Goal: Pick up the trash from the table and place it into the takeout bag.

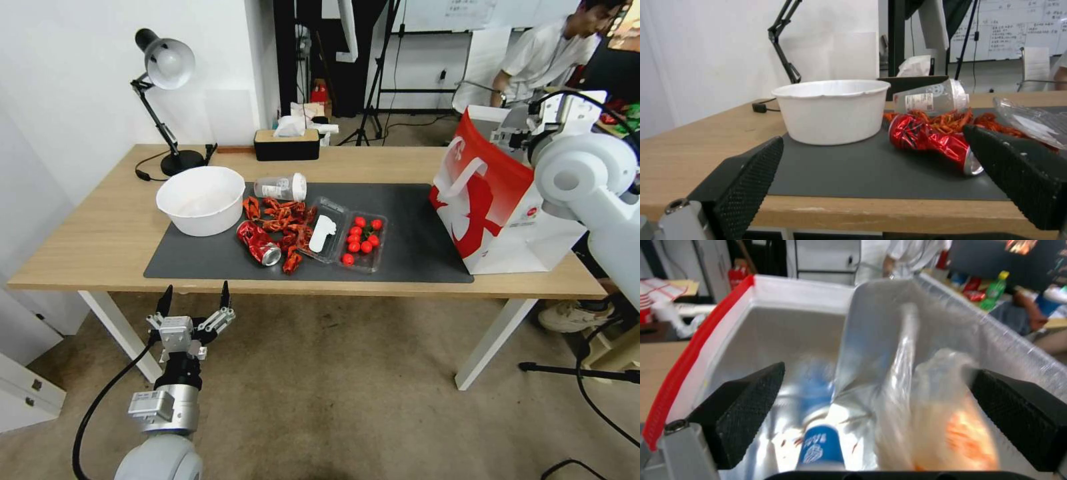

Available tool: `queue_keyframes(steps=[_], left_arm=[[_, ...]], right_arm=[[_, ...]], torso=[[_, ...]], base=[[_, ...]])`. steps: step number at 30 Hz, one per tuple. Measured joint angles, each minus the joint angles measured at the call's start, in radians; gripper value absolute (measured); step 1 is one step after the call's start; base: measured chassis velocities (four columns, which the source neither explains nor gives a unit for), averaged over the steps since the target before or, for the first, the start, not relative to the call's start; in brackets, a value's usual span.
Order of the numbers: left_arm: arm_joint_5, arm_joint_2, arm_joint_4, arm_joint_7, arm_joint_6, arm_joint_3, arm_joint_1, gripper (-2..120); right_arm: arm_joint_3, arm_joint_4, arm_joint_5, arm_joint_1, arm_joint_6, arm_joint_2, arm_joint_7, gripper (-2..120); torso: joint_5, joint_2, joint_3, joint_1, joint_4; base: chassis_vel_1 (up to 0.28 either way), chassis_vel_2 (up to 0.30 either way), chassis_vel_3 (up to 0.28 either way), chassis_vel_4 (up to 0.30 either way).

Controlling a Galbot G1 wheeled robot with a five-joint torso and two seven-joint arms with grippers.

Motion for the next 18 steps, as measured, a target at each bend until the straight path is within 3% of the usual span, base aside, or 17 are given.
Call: queue_keyframes(steps=[5,18], left_arm=[[0.001,-0.001,-0.005,0.000,-0.001,-0.002,0.003,100],[0.002,-0.002,-0.016,0.000,-0.002,-0.003,0.005,100]], right_arm=[[-0.009,0.000,0.058,0.012,-0.005,-0.009,0.022,100],[-0.004,0.014,0.059,0.006,-0.003,-0.008,0.025,100]], torso=[[0.0000,0.000,0.000,0.000,0.0000],[0.0000,0.000,0.000,0.000,0.0000]], base=[[0.000,0.000,0.000,0.000],[0.000,0.000,0.000,0.000]])
